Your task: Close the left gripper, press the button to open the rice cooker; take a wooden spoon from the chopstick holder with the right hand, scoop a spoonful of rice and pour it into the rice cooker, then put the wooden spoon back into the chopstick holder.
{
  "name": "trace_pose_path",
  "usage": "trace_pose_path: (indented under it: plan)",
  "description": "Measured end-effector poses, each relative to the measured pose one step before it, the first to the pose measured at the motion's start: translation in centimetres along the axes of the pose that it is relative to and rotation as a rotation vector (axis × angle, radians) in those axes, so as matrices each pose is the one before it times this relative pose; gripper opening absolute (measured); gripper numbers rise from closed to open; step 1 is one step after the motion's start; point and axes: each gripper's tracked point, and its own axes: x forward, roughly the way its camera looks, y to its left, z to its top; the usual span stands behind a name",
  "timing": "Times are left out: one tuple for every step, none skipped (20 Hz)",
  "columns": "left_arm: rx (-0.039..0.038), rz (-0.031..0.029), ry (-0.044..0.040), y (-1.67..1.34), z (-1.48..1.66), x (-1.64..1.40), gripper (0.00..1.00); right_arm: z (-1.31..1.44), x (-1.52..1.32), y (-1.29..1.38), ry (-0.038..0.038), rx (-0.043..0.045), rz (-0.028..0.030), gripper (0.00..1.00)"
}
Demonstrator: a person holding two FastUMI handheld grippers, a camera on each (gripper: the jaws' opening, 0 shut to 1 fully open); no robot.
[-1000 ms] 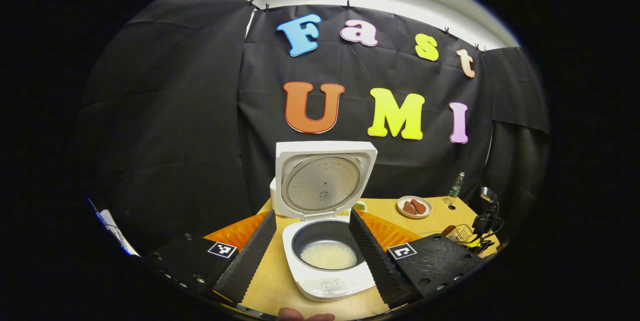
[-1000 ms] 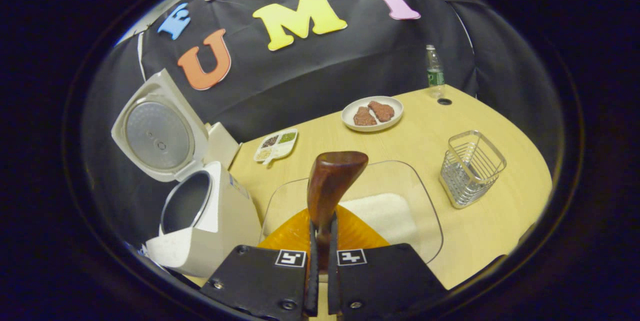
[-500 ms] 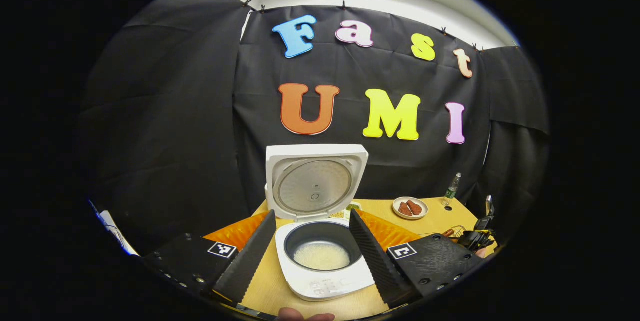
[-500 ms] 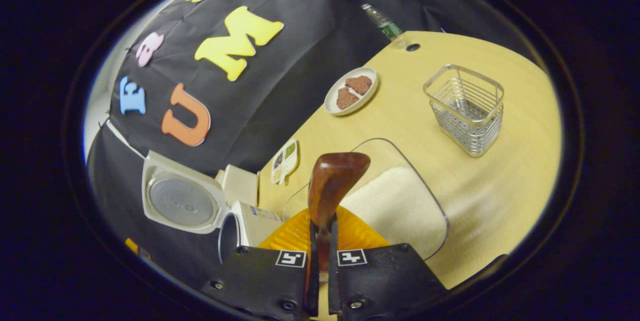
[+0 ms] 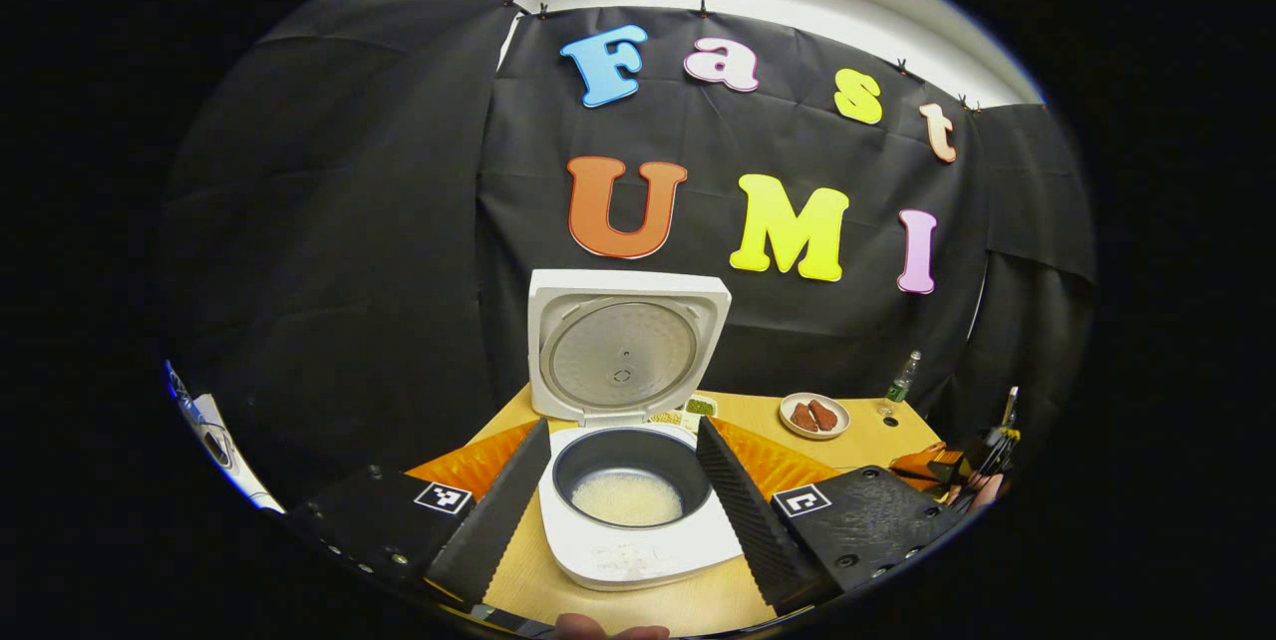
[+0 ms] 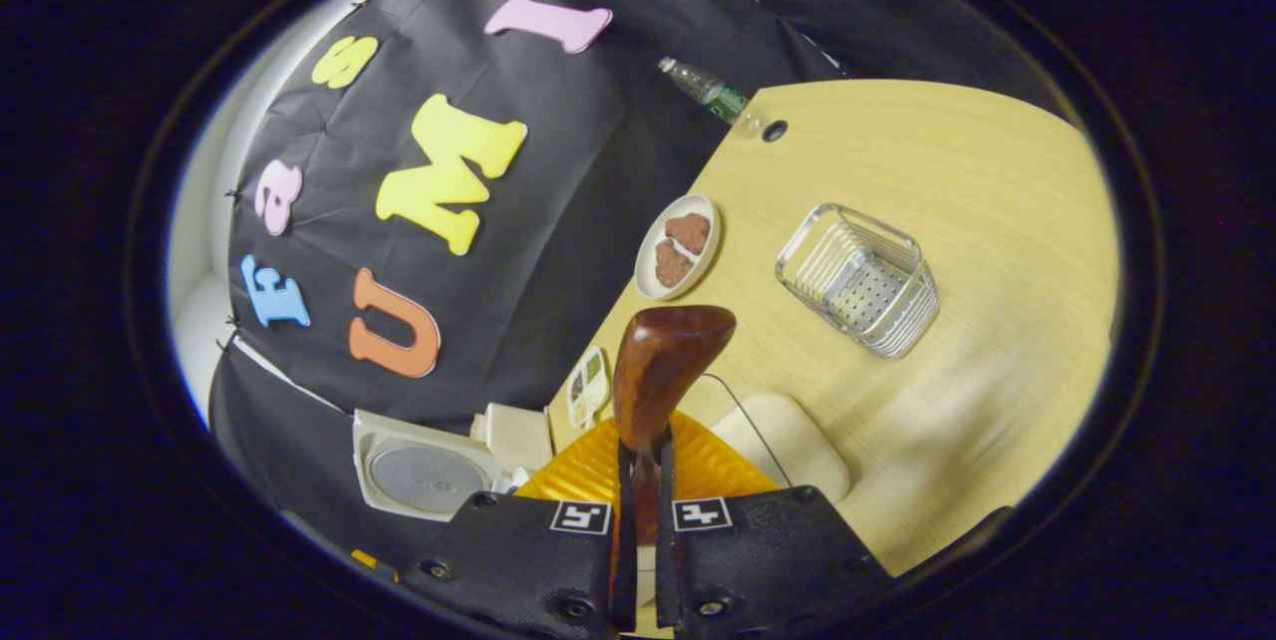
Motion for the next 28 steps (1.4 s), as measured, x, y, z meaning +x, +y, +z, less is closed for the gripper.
trace_pose_path:
  plan:
    - [-0.00487, 0.00647, -0.00102, 0.279, -0.214, -0.067, 0.94, 0.251, -0.314, 1.173, -0.00243, 0.00377, 0.02292, 0.09]
    - [-0.00655, 0.00585, -0.00493, 0.356, -0.020, -0.081, 0.94, 0.169, -0.142, 1.304, -0.00114, 0.01043, 0.02433, 0.09]
    - [-0.00595, 0.00405, -0.00414, 0.383, -0.008, -0.014, 0.94, -0.091, 0.027, 1.302, 0.00322, 0.00889, 0.01708, 0.10]
    - [-0.00458, 0.00683, -0.00641, 0.466, 0.068, -0.108, 0.94, -0.510, 0.307, 1.244, 0.01182, -0.00079, 0.01228, 0.09]
    - [-0.00395, 0.00344, -0.00707, 0.552, -0.057, -0.011, 0.94, -0.549, 0.295, 1.447, 0.00662, -0.00916, 0.01360, 0.07]
    - [-0.00394, -0.00028, -0.00449, 0.613, -0.198, -0.061, 0.94, -0.552, 0.432, 1.596, 0.01015, -0.01406, 0.01904, 0.09]
    - [0.00076, -0.00004, -0.00331, 0.531, -0.088, -0.078, 0.94, -0.763, 0.476, 1.862, 0.01219, -0.01543, 0.02168, 0.10]
    - [0.00296, -0.00195, -0.00012, 0.655, -0.094, -0.033, 0.94, -0.851, 0.702, 1.795, 0.01402, -0.01357, 0.02352, 0.10]
    - [0.00154, 0.00584, 0.00190, 0.802, -0.111, -0.238, 0.94, -0.876, 0.692, 1.781, 0.01411, -0.01183, 0.02297, 0.09]
    - [-0.00086, 0.00600, 0.00021, 0.975, -0.013, -0.199, 0.94, -0.921, 0.926, 1.704, 0.01537, -0.01297, 0.02227, 0.07]
    - [-0.00267, 0.00598, -0.00190, 0.777, -0.021, -0.228, 0.94, -0.968, 1.094, 1.528, 0.01562, -0.01723, 0.01977, 0.09]
    - [-0.00208, 0.00579, -0.00115, 0.706, -0.029, -0.203, 0.94, -0.870, 1.143, 1.342, 0.01457, -0.01954, 0.01573, 0.09]
    - [-0.00176, 0.00424, -0.00352, 0.579, 0.007, -0.281, 0.94, -0.854, 1.149, 1.194, 0.01601, -0.02503, 0.00703, 0.09]
    - [-0.00016, 0.00289, -0.00185, 0.522, -0.069, -0.294, 0.94, -0.800, 1.237, 0.905, 0.01153, -0.02689, 0.00554, 0.09]
    - [0.00035, 0.00476, -0.00169, 0.612, -0.147, -0.223, 0.94, -0.953, 1.399, 0.696, 0.01565, -0.03490, -0.00148, 0.09]
    - [-0.00162, 0.00440, 0.00162, 0.568, -0.083, -0.274, 0.94, -0.828, 1.264, 0.401, 0.01636, -0.03112, -0.00750, 0.09]
    - [-0.00300, 0.00222, -0.00048, 0.450, 0.039, -0.125, 0.94, -0.801, 1.050, 0.213, 0.01415, -0.03533, -0.01699, 0.09]
    - [-0.00651, -0.00186, -0.00365, 0.404, 0.152, -0.173, 0.94, -0.780, 1.095, 0.261, 0.00656, -0.03224, -0.01184, 0.11]
    - [-0.00513, -0.00114, -0.00597, 0.477, 0.157, -0.220, 0.94, -0.587, 1.032, 0.199, 0.00974, -0.03850, -0.01461, 0.10]
    - [-0.00310, 0.00245, -0.00505, 0.547, 0.143, -0.003, 0.94, -0.429, 1.084, 0.486, 0.00304, -0.04030, -0.01013, 0.09]
    - [-0.00199, 0.00162, -0.00107, 0.537, 0.010, -0.113, 0.94, -0.440, 0.828, 0.609, 0.00494, -0.05170, -0.00973, 0.09]
    - [-0.00109, 0.00302, -0.00206, 0.537, -0.045, -0.130, 0.94, -0.407, 0.901, 0.452, 0.00311, -0.05823, -0.00988, 0.10]
    - [-0.00311, 0.00605, -0.00225, 0.486, 0.082, -0.131, 0.94, -0.398, 0.670, 0.374, -0.00002, -0.05662, -0.00692, 0.09]
    - [-0.00428, 0.00146, -0.00378, 0.502, 0.077, -0.139, 0.94, -0.279, 0.544, 0.409, 0.00113, -0.04939, -0.00685, 0.10]
    - [0.00250, 0.00416, -0.00185, 0.356, 0.072, -0.182, 0.94, -0.293, 0.344, 0.623, 0.00123, -0.04305, -0.00067, 0.10]
    - [0.01314, 0.00914, -0.00212, 0.664, -0.068, -0.054, 0.94, -0.224, 0.417, 0.564, 0.00219, -0.03641, -0.00171, 0.09]
    - [0.01301, 0.01098, -0.00362, 0.633, -0.035, -0.102, 0.94, -0.434, 0.282, 0.567, 0.00804, -0.04509, 0.00062, 0.09]
    - [0.00758, 0.00565, -0.00560, 0.220, 0.285, -0.011, 0.94, -0.057, 0.224, 0.495, -0.00011, -0.04385, 0.00154, 0.11]
